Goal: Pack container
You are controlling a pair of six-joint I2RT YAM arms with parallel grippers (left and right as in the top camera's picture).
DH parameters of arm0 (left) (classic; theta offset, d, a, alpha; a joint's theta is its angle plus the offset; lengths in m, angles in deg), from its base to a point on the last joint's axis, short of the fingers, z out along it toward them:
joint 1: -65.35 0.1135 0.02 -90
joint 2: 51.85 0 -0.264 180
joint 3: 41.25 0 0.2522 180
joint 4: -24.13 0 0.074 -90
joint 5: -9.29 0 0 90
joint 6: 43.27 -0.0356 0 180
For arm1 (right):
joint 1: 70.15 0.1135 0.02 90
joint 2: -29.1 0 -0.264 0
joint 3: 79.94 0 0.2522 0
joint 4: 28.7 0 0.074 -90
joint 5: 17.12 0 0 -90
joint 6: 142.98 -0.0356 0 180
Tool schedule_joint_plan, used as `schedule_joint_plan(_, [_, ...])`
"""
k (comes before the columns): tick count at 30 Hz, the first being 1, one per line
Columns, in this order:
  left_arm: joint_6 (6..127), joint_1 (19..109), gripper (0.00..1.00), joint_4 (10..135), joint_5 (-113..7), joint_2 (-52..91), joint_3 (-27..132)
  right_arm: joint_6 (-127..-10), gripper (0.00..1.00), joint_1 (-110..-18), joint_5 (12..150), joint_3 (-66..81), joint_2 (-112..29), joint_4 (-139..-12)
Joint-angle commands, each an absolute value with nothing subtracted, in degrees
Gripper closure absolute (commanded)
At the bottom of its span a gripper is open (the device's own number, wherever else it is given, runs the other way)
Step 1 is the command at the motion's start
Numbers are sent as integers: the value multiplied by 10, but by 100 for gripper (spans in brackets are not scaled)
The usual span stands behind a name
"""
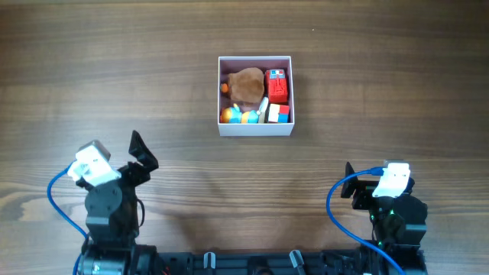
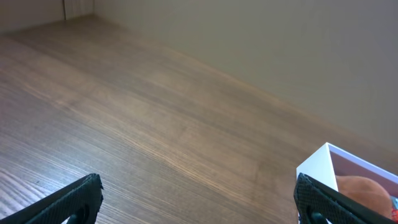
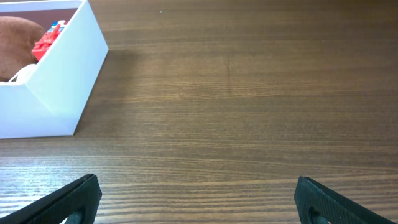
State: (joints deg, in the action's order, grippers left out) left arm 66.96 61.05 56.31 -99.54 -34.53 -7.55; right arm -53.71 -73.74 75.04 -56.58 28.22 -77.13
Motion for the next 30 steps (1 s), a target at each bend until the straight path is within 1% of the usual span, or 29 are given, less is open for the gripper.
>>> schedule_joint_plan(1, [669, 606, 0, 561, -1003, -424, -130, -531, 0, -740, 758, -572, 289, -772])
schedule_joint_plan(11, [668, 585, 0, 559, -1012, -511, -218, -531, 0, -740, 758, -572, 289, -772])
schedule_joint_plan(30, [667, 583, 0, 557, -1014, -517, -219, -531, 0, -740, 758, -572, 289, -772])
